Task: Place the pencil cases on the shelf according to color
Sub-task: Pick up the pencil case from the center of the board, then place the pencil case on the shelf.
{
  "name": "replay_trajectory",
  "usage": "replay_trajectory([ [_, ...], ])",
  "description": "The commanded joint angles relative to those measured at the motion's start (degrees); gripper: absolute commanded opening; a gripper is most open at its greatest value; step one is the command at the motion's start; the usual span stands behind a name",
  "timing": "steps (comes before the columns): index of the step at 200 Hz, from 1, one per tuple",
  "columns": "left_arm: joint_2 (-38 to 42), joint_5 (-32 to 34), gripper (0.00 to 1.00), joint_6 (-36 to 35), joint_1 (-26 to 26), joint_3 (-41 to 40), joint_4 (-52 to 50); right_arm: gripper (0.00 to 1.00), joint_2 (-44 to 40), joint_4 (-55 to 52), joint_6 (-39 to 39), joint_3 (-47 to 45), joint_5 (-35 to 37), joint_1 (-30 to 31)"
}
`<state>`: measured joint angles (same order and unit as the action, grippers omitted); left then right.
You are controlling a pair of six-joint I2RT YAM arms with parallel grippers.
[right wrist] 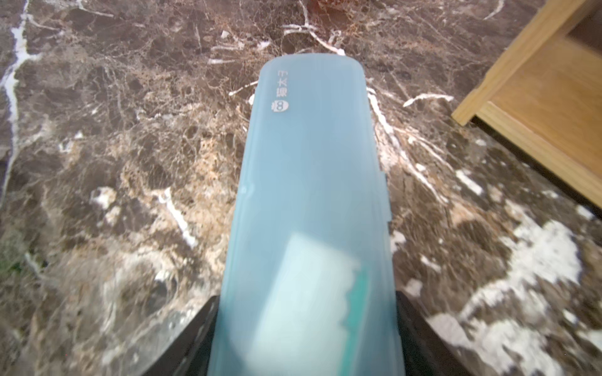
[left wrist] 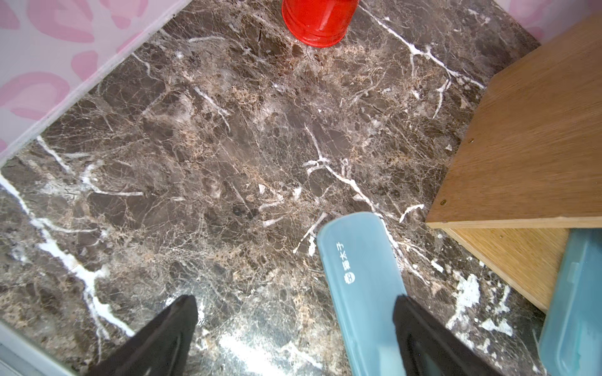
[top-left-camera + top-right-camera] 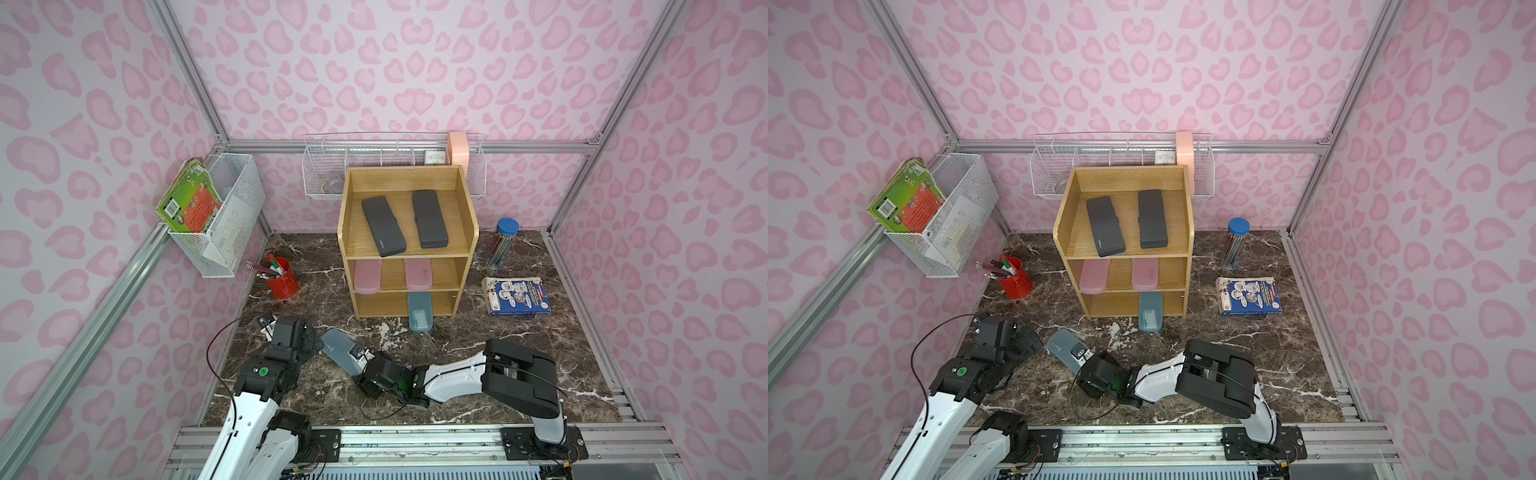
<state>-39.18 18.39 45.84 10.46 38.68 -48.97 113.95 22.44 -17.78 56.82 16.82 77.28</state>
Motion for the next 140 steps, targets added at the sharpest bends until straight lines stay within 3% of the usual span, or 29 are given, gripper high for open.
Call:
replay_trajectory([
  [1,0.07,1.36,0.99,-1.41,-0.04,0.94,-1.1,0.46,-4.54,-1.75,-3.46,-4.87,4.16,1.38],
  [79,-1.57,1.46,0.99,-2.16,0.0,2.9,-0.62,0.43,-13.58,-3.62,-12.23,-15.67,13.18,4.71],
  [140,-3.34,1.65,0.99,-1.81,-0.01,3.25,0.67,0.43,-19.57,-4.99,-23.43,-20.49,22.84,6.1],
])
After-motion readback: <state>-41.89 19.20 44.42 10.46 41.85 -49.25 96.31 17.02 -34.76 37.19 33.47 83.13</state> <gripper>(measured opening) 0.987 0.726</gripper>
